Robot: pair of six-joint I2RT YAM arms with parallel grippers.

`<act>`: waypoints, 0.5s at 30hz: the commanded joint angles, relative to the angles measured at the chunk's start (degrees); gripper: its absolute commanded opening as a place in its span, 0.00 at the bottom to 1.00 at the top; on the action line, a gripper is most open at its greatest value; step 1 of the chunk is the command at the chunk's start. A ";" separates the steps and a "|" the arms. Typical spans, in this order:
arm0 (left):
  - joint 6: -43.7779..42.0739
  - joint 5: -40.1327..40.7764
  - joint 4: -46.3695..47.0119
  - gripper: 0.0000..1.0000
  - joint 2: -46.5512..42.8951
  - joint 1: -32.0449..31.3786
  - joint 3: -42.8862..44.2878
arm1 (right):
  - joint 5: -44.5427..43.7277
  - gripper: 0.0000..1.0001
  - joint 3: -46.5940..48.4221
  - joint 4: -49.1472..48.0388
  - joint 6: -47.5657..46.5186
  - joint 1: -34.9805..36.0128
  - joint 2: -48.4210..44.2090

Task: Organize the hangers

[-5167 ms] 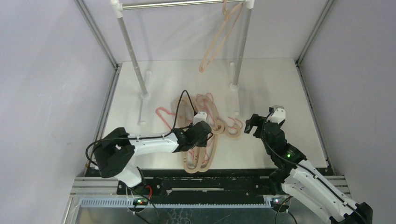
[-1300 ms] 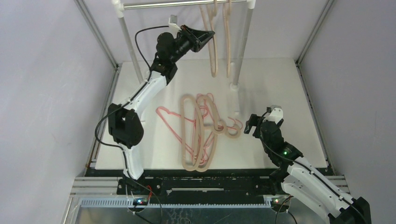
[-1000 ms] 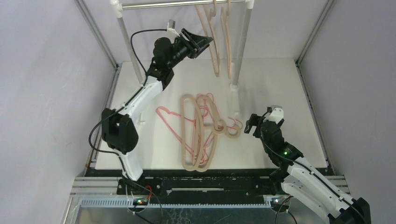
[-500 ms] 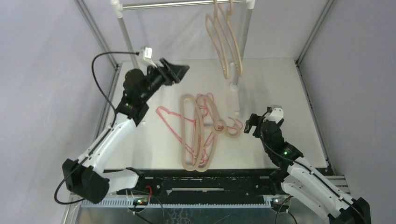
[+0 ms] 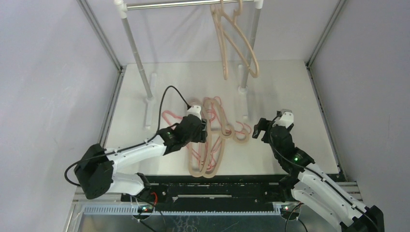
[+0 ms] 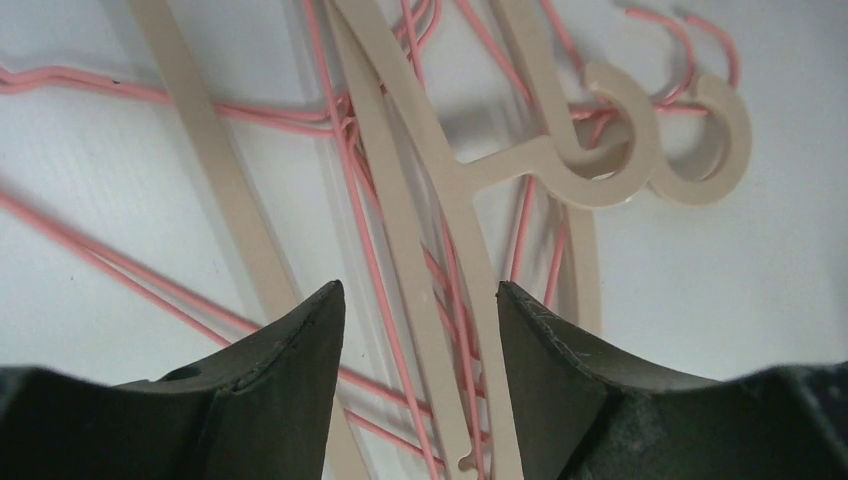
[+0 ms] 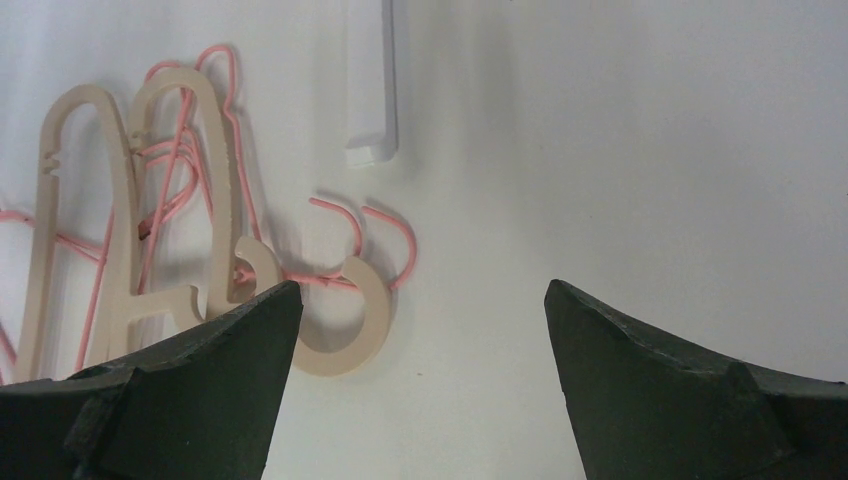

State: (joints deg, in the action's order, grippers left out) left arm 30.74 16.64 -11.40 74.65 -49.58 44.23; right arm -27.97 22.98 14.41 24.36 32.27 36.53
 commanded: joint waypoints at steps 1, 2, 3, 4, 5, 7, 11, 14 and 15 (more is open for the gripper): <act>2.45 8.88 -2.19 0.61 2.68 -3.36 2.54 | -0.19 1.00 0.81 -0.26 1.74 0.68 -2.12; 2.75 8.82 -2.02 0.61 3.84 -4.10 3.04 | -0.23 1.00 0.71 -0.17 1.82 0.83 -2.38; 2.90 9.28 -2.01 0.61 5.05 -5.08 3.75 | -0.19 1.00 0.64 -0.09 1.91 0.91 -2.57; 3.04 9.89 -2.04 0.60 6.25 -6.05 4.45 | -0.20 1.00 0.59 -0.01 1.96 0.99 -2.77; 3.13 10.24 -2.05 0.61 7.61 -6.98 5.23 | -0.22 1.00 0.57 0.12 1.99 1.08 -2.95; 3.53 10.65 -2.13 0.60 10.83 -8.35 6.73 | -0.33 1.00 0.57 0.41 2.01 1.20 -3.29; 4.93 9.61 -1.88 0.59 14.67 -9.50 7.84 | -0.62 1.00 0.35 1.07 2.05 1.38 -4.32; 5.27 9.46 -1.61 0.59 15.78 -9.77 7.67 | -0.78 1.00 0.02 1.16 2.11 1.34 -5.13; 5.29 9.46 -1.61 0.59 16.05 -9.82 7.64 | -0.75 1.00 -0.17 1.10 2.01 1.35 -5.34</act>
State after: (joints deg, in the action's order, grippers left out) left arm 34.41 24.47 -14.06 90.06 -59.18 49.91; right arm -28.03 22.98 15.86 25.36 33.26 32.49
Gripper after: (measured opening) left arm 0.590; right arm 1.000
